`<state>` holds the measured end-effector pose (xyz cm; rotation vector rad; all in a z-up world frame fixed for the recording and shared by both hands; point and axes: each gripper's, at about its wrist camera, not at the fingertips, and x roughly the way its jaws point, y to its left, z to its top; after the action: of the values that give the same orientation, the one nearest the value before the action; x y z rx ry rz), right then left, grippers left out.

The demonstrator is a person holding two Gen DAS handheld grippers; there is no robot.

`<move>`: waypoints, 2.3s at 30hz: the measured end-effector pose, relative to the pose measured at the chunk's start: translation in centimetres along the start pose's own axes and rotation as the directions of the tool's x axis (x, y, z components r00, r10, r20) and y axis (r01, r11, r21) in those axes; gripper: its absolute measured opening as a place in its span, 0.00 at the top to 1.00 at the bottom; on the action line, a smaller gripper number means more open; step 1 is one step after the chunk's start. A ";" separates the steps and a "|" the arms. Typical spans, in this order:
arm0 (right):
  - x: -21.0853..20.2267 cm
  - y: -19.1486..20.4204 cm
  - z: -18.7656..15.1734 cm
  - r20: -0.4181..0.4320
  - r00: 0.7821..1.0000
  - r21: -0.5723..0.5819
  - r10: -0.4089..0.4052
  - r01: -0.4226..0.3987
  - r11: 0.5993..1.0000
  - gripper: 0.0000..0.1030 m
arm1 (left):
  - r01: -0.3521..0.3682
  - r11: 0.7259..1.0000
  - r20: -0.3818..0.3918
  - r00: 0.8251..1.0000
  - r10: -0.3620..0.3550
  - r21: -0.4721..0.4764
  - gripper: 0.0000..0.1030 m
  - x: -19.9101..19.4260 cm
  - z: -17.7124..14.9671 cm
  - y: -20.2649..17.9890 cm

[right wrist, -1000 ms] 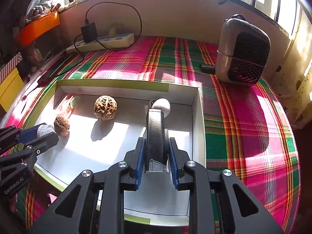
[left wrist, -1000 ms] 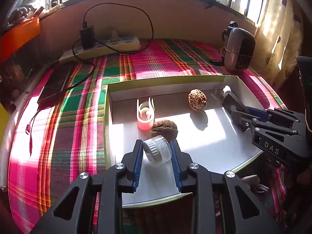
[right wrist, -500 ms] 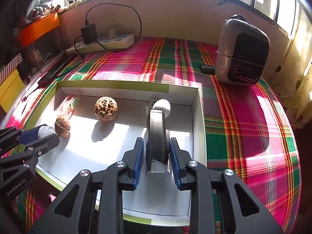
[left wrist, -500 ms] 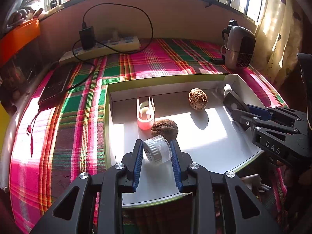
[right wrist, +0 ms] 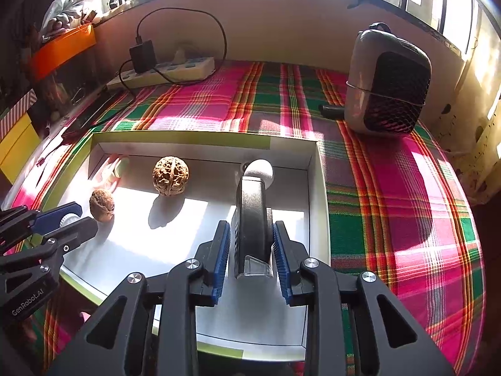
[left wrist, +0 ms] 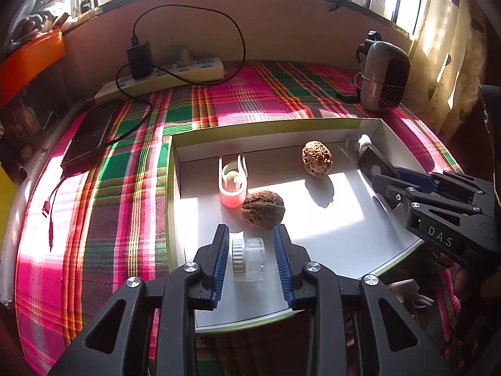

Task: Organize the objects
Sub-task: 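Stand the black item upright in the box with the right tool while the left tool releases the container, then withdraw both open tools from the white box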

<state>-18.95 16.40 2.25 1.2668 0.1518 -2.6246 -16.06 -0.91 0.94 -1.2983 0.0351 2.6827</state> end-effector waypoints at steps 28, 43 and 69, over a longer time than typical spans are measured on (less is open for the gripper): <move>-3.3 -0.6 -1.0 0.077 0.996 0.029 0.044 -0.046 0.999 0.57 | 0.016 1.000 0.041 0.999 -0.015 -0.020 0.68 -2.8 -0.8 0.0; -7.8 -2.9 -4.2 0.127 0.991 0.056 0.045 -0.052 0.997 0.57 | 0.082 0.997 0.127 0.989 -0.080 -0.014 0.68 -7.1 -2.9 0.1; -10.3 -3.4 -9.4 0.100 0.991 0.038 0.090 -0.094 0.995 0.57 | 0.215 0.961 0.083 0.969 -0.232 0.175 0.65 -6.0 -5.6 -4.3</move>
<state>-6.42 23.08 4.38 1.1268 0.0205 -2.6170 -7.38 1.99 2.29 -1.0469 0.0907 2.4908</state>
